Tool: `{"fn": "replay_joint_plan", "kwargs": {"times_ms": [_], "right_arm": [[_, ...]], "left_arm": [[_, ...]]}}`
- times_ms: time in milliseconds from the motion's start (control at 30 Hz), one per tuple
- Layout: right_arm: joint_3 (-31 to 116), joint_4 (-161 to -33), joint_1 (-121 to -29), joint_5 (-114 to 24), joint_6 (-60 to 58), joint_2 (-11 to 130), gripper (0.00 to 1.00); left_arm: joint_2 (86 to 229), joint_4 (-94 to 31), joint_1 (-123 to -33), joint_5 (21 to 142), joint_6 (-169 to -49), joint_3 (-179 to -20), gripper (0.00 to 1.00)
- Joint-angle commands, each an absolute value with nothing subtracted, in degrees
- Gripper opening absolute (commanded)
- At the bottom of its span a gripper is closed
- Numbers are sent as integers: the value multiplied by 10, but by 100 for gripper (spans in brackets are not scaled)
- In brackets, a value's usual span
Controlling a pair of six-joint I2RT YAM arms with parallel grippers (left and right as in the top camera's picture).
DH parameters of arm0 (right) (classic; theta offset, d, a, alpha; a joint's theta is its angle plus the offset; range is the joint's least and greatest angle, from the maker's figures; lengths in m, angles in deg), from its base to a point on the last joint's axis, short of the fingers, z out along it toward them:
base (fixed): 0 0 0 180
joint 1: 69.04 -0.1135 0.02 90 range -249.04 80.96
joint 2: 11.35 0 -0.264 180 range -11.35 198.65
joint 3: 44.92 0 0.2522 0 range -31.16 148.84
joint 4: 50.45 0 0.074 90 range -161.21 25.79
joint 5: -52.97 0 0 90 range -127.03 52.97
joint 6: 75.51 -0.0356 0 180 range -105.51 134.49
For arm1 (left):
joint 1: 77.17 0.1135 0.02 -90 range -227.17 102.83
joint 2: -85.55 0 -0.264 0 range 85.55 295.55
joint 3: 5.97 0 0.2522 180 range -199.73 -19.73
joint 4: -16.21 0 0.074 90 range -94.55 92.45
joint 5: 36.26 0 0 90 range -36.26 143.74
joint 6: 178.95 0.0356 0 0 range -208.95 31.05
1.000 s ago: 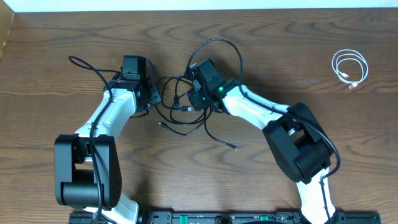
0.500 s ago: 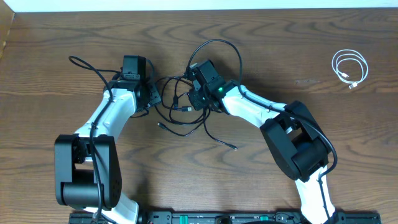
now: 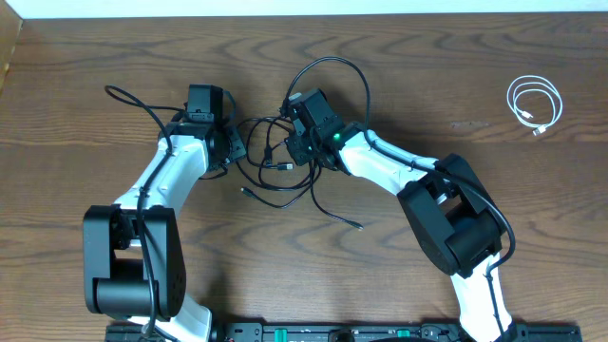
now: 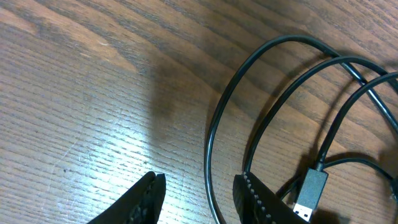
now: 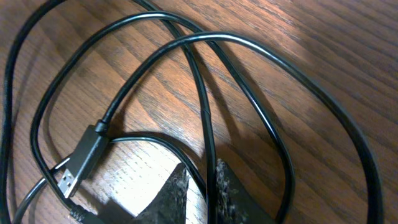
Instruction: Untangle cables
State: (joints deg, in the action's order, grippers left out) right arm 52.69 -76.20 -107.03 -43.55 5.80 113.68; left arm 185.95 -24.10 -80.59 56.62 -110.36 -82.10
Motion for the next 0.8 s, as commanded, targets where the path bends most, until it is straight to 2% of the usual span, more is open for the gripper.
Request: {"fn": "replay_joint_plan", "kwargs": {"times_ms": [0,167,467,767], "right_arm": [[532,-771,-1067,-399,58,1140,10],[532,-780,-1068,-389,58,1140,1],[532,-779,-1069,-389,69,1127,1],[532,-788,-1071,-389,99,1048,1]], "left_arm": [[1855,-241,-804,564,-1108,-819,41],[1855,-241,-804,564,-1108,-819,41],[1855,-241,-804,564,-1108,-819,41],[1855,-241,-804,564,-1108,-819,41]]}}
